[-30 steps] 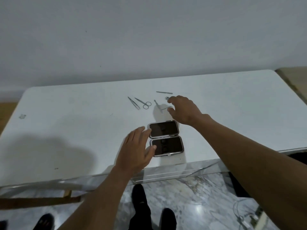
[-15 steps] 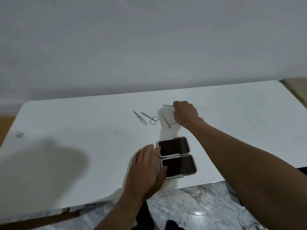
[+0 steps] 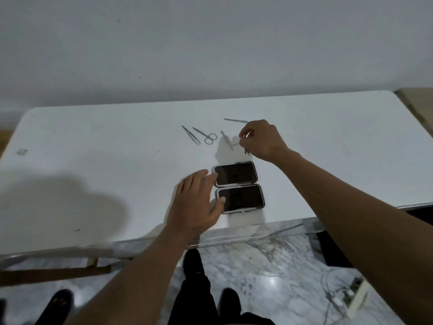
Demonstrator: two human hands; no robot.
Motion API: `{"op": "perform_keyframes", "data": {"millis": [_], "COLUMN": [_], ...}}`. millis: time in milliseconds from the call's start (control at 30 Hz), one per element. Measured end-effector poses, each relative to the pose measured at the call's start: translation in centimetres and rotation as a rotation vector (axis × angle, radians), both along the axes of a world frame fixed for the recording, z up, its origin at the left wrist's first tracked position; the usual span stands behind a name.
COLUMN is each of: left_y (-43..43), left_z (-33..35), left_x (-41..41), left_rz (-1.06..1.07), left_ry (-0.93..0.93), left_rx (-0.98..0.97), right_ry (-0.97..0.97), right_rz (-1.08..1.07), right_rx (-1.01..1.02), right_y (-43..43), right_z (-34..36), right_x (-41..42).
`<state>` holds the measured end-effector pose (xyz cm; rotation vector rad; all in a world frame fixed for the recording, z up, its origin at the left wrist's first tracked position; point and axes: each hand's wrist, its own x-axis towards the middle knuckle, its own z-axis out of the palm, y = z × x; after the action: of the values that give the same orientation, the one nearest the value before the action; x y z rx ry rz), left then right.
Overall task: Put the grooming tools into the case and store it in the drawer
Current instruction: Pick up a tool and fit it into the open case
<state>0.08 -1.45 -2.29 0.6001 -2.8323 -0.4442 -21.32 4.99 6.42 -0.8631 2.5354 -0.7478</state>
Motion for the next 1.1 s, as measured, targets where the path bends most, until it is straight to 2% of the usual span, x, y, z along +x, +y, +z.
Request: {"op": "perform_keyframes", "data": {"millis": [267, 333, 500, 600, 667, 900, 1033, 1100], "left_y": [-0.3, -0.5, -0.6, -0.6, -0.8, -0.9, -0.9, -0.8], "left_z": [-0.7, -0.8, -0.7, -0.6, -0.6, -0.9, -0.9, -0.9], "left_x": [0.1, 0.2, 0.2, 0.3, 0.4, 0.9, 1.0, 1.0], "left_rz": [-0.015, -0.02, -0.038, -0.06, -0.08, -0.111, -0.095, -0.092], "left_ry": [-0.018, -0.03, -0.073, -0.11, -0.132, -0.141, -0.124, -0.118], "left_rx": [0.025, 0.036, 0.035, 0.017, -0.008, -0.03, -0.029, -0.029], "right_ry": [-0.383, -0.427, -0.376, -0.186, -0.127, -0.102, -0.111, -0.051], "right_rz": [-0.077, -0.082, -0.082, 0.037, 0.105, 0.159, 0.159, 0.198], "right_rx": [-0.21, -0.243, -0.204, -0.056, -0.018, 0.039, 0.005, 0.024], "right_y": [7.4, 8.4, 9.8, 10.2, 10.3, 10.5, 10.5, 10.5], "right_z": [-1.4, -2.2, -3.0, -2.7, -2.3, -1.8, -1.9, -2.0], "right_x": [4.2, 4.8, 5.4, 5.6, 5.8, 5.8, 6.3, 6.6]}}
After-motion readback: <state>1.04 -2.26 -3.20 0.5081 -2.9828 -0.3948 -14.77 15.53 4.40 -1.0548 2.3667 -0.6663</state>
